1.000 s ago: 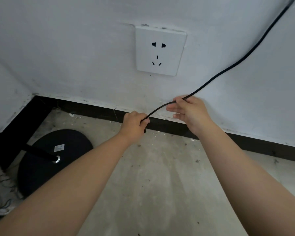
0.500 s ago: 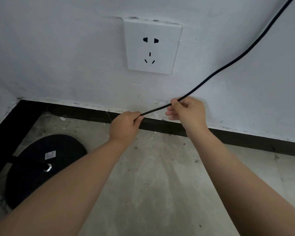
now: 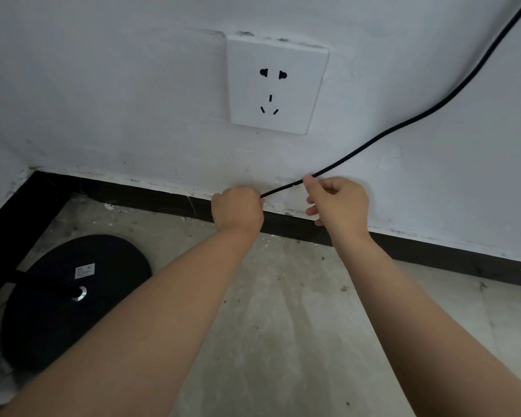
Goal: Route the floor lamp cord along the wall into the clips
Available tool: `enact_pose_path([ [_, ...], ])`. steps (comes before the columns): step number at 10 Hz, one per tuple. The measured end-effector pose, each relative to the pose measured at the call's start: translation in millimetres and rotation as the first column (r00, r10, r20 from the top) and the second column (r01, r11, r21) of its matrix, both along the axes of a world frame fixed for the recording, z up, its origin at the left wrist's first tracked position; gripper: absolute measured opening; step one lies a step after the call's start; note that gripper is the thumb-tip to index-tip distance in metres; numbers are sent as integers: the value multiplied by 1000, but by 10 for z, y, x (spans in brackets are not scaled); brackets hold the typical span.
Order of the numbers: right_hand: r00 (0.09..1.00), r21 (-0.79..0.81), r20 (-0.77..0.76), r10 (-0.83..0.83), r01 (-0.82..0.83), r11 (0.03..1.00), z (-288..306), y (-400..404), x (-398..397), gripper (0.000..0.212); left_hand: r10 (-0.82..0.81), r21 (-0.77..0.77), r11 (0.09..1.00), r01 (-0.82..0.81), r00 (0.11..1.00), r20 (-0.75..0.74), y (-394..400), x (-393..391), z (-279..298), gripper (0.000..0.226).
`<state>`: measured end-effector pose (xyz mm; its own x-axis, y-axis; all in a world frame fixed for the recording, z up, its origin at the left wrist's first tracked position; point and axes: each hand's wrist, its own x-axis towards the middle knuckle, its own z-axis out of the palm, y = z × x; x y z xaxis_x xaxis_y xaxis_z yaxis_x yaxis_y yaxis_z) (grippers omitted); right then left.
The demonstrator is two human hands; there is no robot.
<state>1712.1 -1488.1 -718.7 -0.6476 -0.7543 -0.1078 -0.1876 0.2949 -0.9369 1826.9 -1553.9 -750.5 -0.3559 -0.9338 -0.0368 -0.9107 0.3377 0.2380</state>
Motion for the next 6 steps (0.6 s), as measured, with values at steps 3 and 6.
enact_pose_path([
  [3, 993, 55, 60, -98, 95, 994, 97, 68, -89, 34, -19, 37, 999, 19, 1000, 12, 62, -22, 327, 26],
  [6, 998, 135, 40, 50, -55, 989, 73, 171, -110, 29, -69, -268, 963, -40, 921, -384, 56, 393, 509, 34],
])
